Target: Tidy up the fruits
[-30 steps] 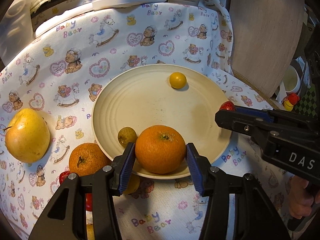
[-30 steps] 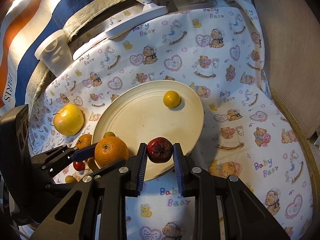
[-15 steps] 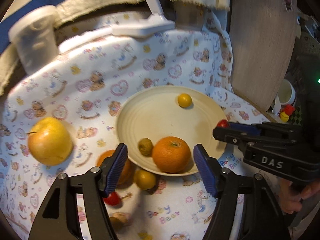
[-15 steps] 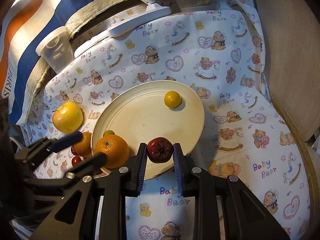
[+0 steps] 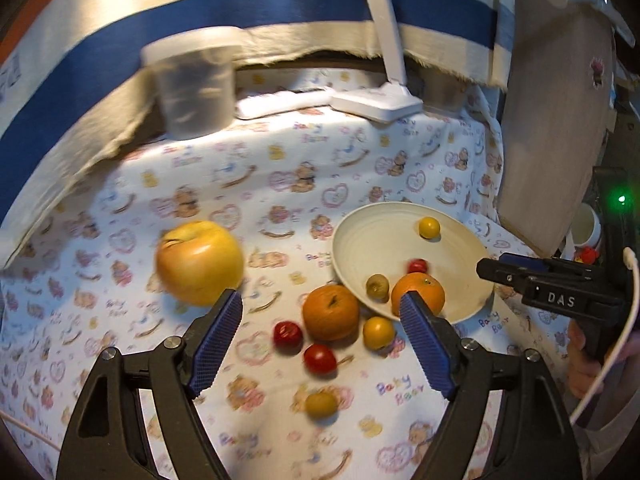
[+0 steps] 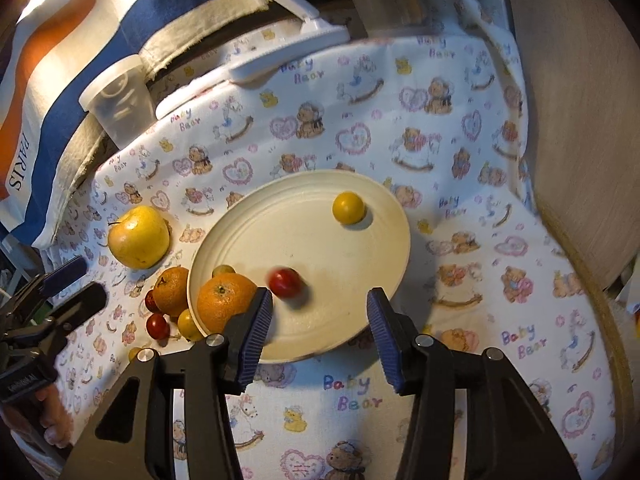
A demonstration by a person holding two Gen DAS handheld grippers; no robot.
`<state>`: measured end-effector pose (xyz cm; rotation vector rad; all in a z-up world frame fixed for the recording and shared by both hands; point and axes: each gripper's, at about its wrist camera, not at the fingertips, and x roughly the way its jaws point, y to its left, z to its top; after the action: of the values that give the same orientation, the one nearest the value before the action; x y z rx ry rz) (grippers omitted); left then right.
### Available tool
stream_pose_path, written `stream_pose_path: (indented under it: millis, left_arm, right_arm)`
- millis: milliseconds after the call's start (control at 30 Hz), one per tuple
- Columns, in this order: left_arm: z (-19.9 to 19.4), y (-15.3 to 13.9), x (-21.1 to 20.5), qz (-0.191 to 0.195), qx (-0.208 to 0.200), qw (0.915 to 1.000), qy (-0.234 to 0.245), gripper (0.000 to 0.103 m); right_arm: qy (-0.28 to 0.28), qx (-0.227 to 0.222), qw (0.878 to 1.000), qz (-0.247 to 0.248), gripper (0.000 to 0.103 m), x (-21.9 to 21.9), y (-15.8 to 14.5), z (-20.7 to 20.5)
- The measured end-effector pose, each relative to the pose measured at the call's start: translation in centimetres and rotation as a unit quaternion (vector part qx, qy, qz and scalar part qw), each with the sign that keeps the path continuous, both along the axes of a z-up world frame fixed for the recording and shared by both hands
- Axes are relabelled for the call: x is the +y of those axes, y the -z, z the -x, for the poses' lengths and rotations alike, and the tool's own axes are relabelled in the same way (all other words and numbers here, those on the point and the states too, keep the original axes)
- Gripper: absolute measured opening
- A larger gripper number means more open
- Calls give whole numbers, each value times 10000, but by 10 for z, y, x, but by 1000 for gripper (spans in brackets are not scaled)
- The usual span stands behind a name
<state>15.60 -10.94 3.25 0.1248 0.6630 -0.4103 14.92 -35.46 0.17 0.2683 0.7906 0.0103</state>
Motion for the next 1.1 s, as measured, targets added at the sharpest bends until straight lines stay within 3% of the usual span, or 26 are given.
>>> stream_pose_path:
  millis: [333, 500, 600, 733, 800, 967, 1000, 1100]
  left_arm:
    - [35, -20, 38, 119, -592, 9977, -320, 81]
    - [37, -13, 50, 212, -727, 9961, -450, 96]
    - [33, -5, 54, 226, -589, 9969, -473, 98]
    - [29, 4, 54, 179, -349, 9983, -423, 98]
    - [28, 8, 52, 142, -214, 9990, -368, 98]
    - [26, 19, 48, 249, 208, 9993, -206, 98]
    - [25, 20, 47, 242, 229, 9992, -203, 98]
    - [25, 25, 44, 169, 224, 9994, -190, 97]
  right_arm:
    - [-219, -660, 9975, 109, 52, 17, -23, 17]
    - [-326, -923, 9950, 210, 56, 27, -29, 24]
    - [-366, -997, 9939, 309, 65, 34, -30, 26]
    - [-427, -1042, 9930, 369, 67, 41, -29, 28]
    - [-425, -1060, 9928, 350, 78, 43, -28, 28]
    - [-408, -1050, 9928, 418, 83, 47, -25, 29]
    - [-390, -1060, 9927, 422, 88, 47, -25, 29]
    - [-340, -1081, 9926, 428, 88, 48, -24, 29]
